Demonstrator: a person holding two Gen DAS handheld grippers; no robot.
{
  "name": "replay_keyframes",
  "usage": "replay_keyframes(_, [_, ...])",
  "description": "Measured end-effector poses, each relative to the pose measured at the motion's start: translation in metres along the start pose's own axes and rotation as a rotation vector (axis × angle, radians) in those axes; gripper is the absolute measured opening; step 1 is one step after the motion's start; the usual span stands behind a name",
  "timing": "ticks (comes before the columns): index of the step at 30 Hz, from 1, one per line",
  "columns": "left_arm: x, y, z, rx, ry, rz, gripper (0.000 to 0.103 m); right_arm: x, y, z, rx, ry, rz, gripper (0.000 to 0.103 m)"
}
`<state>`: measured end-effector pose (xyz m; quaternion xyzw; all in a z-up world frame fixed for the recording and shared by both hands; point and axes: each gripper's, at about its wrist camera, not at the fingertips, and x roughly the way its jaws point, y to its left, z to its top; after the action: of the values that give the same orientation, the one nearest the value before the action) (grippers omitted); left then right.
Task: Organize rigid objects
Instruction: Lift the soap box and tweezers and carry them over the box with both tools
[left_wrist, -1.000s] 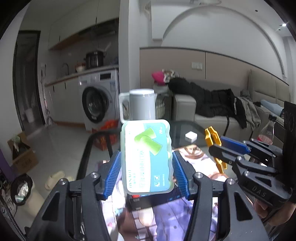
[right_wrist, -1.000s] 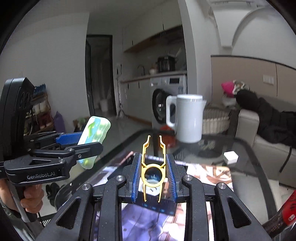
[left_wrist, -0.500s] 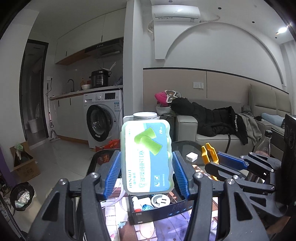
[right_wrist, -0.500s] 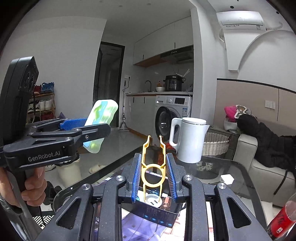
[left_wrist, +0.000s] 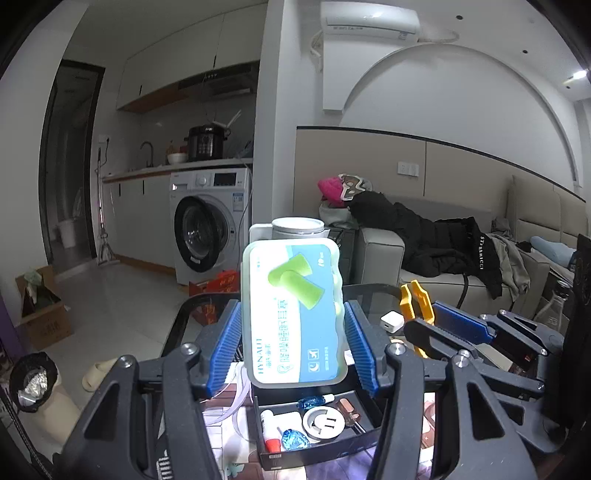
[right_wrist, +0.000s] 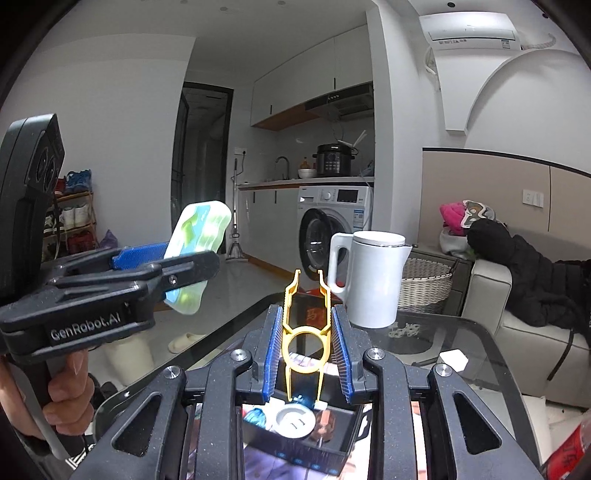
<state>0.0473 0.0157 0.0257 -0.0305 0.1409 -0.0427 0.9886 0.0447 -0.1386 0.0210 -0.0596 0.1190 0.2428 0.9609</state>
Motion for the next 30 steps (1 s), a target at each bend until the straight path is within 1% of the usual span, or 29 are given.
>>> replay_keyframes(5, [0.028, 0.006, 0.001, -0.042, 0.031, 0.021, 0.055, 0.027, -0.001, 0.005, -0.022, -0.004, -0.031, 0.026])
replay_keyframes(10, [0.039, 0.010, 0.003, -0.086, 0.044, 0.025, 0.055, 0.044, -0.006, 0.009, 0.004, 0.005, -0.037, 0.026])
replay_keyframes(15, [0.042, 0.006, 0.001, -0.066, 0.054, 0.021, 0.055, 0.048, -0.007, 0.008, 0.003, 0.018, -0.025, 0.026])
replay_keyframes(18, [0.046, 0.008, -0.001, -0.069, 0.075, 0.018, 0.055, 0.052, -0.010, 0.007, 0.000, 0.027, -0.021, 0.026])
replay_keyframes(21, [0.052, 0.006, -0.003, -0.051, 0.106, 0.040, 0.055, 0.056, -0.014, 0.006, 0.011, 0.043, -0.019, 0.026])
replay_keyframes(24, [0.062, 0.005, -0.008, -0.047, 0.152, 0.040, 0.055, 0.064, -0.019, 0.003, 0.032, 0.085, -0.009, 0.026])
replay_keyframes(28, [0.080, 0.003, -0.020, -0.044, 0.253, 0.036, 0.055, 0.084, -0.026, -0.005, 0.056, 0.206, 0.004, 0.026])
replay_keyframes(30, [0.092, 0.004, -0.029, -0.057, 0.320, 0.021, 0.055, 0.094, -0.031, -0.012, 0.079, 0.270, 0.011, 0.026])
